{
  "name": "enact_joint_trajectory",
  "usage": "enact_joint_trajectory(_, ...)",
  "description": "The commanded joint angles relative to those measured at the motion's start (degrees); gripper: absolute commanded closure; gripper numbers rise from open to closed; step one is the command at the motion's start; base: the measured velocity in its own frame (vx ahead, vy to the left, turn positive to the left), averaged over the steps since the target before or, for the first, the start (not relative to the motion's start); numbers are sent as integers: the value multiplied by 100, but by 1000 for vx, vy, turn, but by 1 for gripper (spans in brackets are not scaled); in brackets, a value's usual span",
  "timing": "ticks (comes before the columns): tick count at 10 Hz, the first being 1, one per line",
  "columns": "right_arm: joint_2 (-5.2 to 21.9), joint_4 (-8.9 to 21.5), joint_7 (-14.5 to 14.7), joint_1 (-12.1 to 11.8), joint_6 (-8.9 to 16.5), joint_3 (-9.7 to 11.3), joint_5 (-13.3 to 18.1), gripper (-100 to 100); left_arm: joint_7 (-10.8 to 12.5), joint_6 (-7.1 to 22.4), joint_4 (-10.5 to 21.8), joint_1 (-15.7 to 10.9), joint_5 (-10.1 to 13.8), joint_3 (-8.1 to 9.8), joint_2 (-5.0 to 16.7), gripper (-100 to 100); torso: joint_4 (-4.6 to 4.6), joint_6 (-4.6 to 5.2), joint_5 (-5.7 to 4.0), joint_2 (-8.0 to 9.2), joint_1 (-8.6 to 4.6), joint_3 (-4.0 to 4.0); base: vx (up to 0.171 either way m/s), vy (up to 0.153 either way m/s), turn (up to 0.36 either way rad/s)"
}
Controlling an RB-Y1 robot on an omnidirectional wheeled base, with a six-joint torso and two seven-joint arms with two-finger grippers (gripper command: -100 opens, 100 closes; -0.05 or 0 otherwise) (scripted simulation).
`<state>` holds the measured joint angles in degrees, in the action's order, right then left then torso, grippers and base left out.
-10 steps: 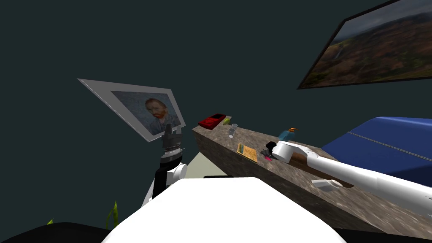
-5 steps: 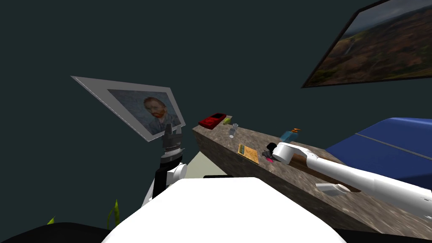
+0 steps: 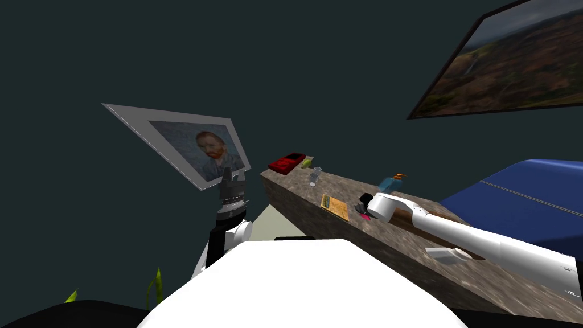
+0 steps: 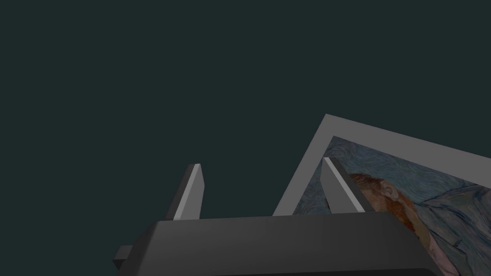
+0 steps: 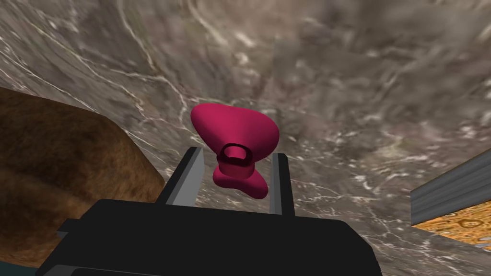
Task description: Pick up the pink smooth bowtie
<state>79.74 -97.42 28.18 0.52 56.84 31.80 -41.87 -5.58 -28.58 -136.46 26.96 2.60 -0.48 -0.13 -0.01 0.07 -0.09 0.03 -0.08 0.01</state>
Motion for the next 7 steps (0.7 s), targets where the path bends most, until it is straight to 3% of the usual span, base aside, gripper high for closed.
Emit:
enact_joint_trajectory(1,0,0,0,0,0,0,0,100,0,0,0,0,0,0,0,0,0,0,0,0,0,0,0,0,0)
enact_joint_trajectory(2,0,0,1,0,-1,0,0,100,0,0,0,0,0,0,0,0,0,0,0,-1,1,-1,0,0,0)
enact_joint_trajectory(3,0,-1,0,1,-1,-1,0,0,0,0,0,0,0,0,0,0,-1,0,0,-1,1,-1,0,0,0)
enact_joint_trajectory(4,152,-173,-22,33,77,-25,-115,100,0,0,0,0,0,0,0,0,-1,0,0,-2,1,-1,13,9,-45)
enact_joint_trajectory(5,246,-276,-30,66,133,-39,-190,100,0,0,0,0,0,0,0,0,0,-1,4,-4,8,-2,15,19,-56)
enact_joint_trajectory(6,174,-235,-48,48,115,-26,-115,100,0,0,0,0,0,0,0,0,-1,-1,5,-5,14,-3,6,8,-11)
enact_joint_trajectory(7,183,-252,-56,51,128,-29,-120,0,0,0,0,0,0,0,0,0,-2,-1,2,-4,9,-3,0,0,0)
